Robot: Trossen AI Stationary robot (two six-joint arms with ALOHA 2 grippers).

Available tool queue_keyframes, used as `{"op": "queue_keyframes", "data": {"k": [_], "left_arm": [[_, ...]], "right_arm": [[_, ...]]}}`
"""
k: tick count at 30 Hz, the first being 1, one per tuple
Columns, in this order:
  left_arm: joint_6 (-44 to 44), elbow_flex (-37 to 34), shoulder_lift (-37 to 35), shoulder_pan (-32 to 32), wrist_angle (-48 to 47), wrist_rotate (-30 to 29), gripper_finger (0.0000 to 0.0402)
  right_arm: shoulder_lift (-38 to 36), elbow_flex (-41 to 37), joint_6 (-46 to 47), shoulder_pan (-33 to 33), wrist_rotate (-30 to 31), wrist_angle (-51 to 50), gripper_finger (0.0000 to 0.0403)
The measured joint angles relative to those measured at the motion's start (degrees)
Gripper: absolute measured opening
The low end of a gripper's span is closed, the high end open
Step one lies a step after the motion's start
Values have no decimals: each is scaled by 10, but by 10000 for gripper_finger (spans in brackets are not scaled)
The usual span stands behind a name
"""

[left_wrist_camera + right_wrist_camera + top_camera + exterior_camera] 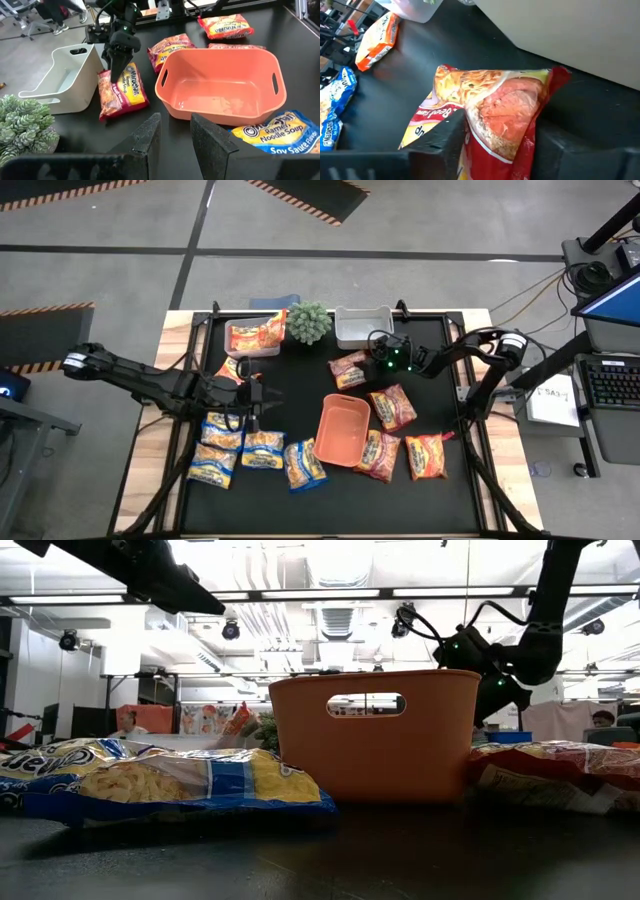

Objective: Sort Maruchan noodles
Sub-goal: Put the red noodle pack into the orange bin

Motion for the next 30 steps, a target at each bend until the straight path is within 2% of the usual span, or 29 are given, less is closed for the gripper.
{"op": "queue_keyframes", "data": {"k": [12, 22, 30], "left_arm": [[0, 0, 0, 0, 15, -9, 90], [0, 0, 0, 0, 22, -30, 90], [0, 0, 0, 0, 23, -30, 90]], "right_arm": [[-6, 0, -7, 0, 6, 0, 74], [-53, 0, -37, 0, 4, 0, 18], [-126, 0, -46, 3, -20, 0, 15]]}}
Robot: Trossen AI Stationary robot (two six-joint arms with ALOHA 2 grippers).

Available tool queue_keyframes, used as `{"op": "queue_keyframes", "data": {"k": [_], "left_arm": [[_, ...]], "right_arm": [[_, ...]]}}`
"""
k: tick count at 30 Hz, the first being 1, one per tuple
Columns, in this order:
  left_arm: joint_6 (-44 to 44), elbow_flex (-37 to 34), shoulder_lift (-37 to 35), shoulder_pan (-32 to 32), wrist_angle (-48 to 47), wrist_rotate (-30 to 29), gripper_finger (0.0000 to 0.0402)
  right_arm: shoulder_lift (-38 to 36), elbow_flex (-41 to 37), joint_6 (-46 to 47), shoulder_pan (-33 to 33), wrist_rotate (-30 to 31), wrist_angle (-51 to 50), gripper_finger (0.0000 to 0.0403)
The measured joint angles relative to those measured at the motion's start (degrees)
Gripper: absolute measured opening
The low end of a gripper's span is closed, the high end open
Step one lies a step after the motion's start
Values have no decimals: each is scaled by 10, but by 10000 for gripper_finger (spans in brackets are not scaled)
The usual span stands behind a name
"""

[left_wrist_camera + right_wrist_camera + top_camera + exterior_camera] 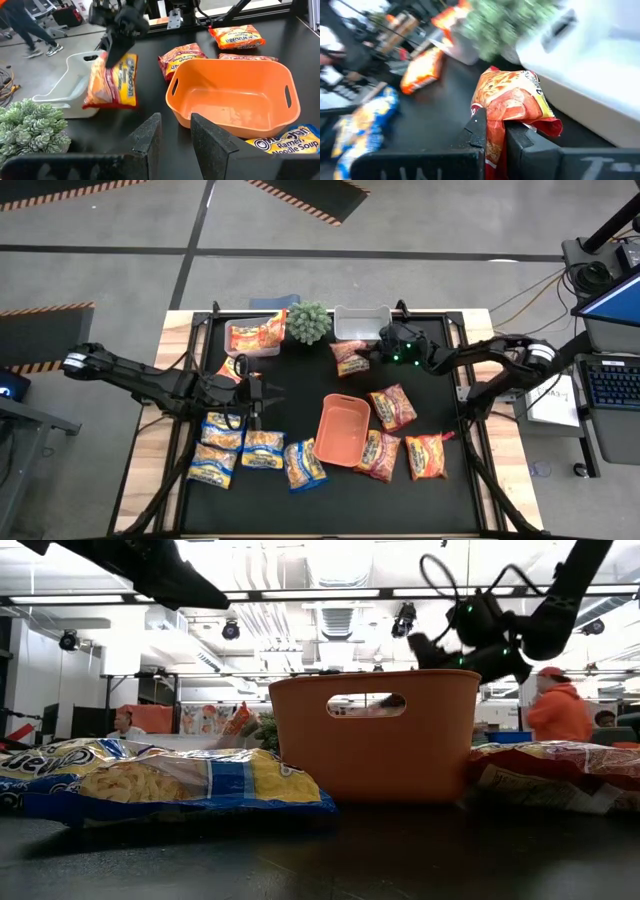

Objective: Sort Maruchan noodles
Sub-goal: Put the red noodle pack into the orange bin

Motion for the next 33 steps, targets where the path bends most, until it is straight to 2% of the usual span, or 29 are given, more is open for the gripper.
{"op": "queue_keyframes", "data": {"k": [9, 12, 16, 21, 27, 33], "left_arm": [[-3, -1, 0, 0, 2, 0, 90], [-11, -6, 0, 0, 3, 0, 90], [-28, -14, 0, 0, 6, 0, 90], [-43, -22, 0, 0, 10, 0, 90], [-48, -26, 3, 0, 20, 0, 90], [-48, -36, 3, 0, 37, 0, 90]], "right_arm": [[-99, 13, 33, 45, -55, -11, 14], [-127, 40, 36, 69, -66, -54, 14], [-150, 105, 0, 114, -66, -175, 14], [-146, 231, -84, 180, -36, -390, 13], [-91, 399, -177, 261, 63, -670, 13], [-10, 520, -211, 315, 93, -840, 13]]}}
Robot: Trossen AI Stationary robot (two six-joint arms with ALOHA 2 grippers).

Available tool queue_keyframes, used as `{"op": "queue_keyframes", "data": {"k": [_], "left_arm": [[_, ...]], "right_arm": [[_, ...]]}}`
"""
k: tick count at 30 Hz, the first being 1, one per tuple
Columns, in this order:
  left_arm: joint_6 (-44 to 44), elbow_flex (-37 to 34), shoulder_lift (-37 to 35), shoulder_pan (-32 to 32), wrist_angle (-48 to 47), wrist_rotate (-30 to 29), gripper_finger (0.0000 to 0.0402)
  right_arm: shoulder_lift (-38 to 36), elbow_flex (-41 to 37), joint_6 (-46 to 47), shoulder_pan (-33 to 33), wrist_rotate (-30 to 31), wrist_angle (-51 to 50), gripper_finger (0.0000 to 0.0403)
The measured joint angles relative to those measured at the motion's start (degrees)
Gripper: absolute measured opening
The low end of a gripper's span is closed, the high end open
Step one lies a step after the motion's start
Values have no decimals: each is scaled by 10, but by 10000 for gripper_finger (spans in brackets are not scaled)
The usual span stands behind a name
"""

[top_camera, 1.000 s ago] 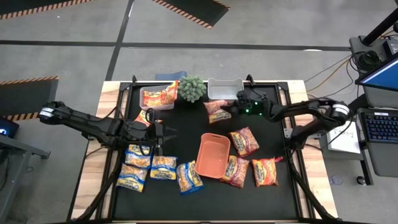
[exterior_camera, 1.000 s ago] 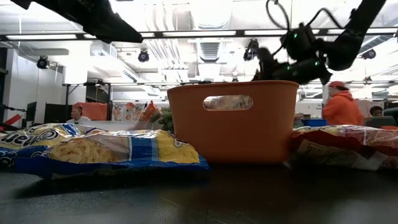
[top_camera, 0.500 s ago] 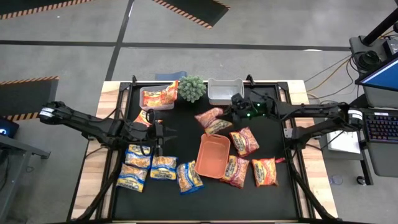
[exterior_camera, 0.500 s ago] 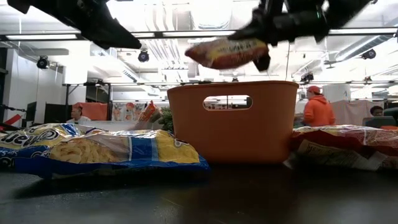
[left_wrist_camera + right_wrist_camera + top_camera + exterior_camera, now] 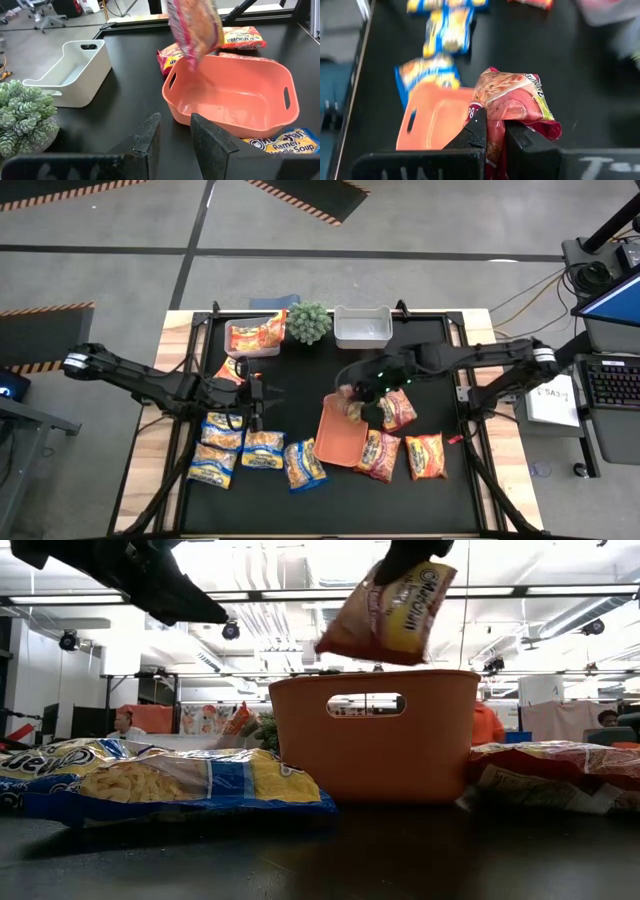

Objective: Sort Maruchan noodles
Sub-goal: Put the red noodle pack into the orange bin

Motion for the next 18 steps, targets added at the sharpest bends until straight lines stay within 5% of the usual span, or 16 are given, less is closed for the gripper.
{"op": "queue_keyframes", "data": {"k": [9, 18], "left_arm": [[-5, -5, 12, 0, 11, 0, 90], [-1, -5, 29, 0, 41, 0, 90]], "right_arm": [[99, 73, 7, 43, 28, -118, 13], [117, 73, 2, 50, 48, -127, 13]]}}
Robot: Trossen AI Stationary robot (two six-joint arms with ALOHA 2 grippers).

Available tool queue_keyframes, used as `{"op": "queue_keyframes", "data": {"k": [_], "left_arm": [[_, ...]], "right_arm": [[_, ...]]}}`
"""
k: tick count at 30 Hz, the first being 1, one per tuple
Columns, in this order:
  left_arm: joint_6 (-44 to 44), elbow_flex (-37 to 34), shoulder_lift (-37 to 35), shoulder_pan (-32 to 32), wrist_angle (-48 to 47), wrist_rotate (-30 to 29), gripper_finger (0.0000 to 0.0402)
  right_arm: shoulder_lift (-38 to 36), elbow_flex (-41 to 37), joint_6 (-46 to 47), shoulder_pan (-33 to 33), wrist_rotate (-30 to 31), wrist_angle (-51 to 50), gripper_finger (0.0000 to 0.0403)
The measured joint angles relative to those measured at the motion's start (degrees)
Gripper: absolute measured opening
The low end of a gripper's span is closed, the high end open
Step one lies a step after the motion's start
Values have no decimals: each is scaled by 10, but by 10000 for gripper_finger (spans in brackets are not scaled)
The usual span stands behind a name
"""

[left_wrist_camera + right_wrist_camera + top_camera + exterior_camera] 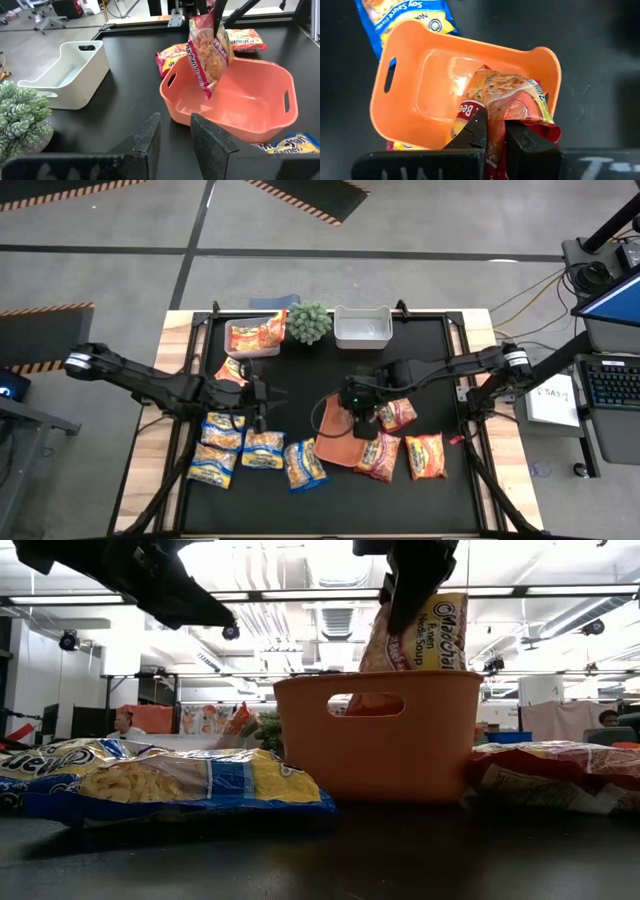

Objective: Sort Maruchan noodles
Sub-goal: Put the red noodle pack into the orange bin

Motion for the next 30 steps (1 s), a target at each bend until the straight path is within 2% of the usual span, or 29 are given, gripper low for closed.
{"op": "queue_keyframes", "data": {"k": [4, 25, 30], "left_arm": [[5, 0, 9, 0, 8, 0, 90], [8, 0, 14, 0, 23, -14, 90], [9, 0, 14, 0, 22, -14, 90]], "right_arm": [[0, 0, -4, 0, 25, -1, 13], [7, -1, -47, 0, 26, 35, 13], [7, -5, -86, 0, 30, 39, 13]]}}
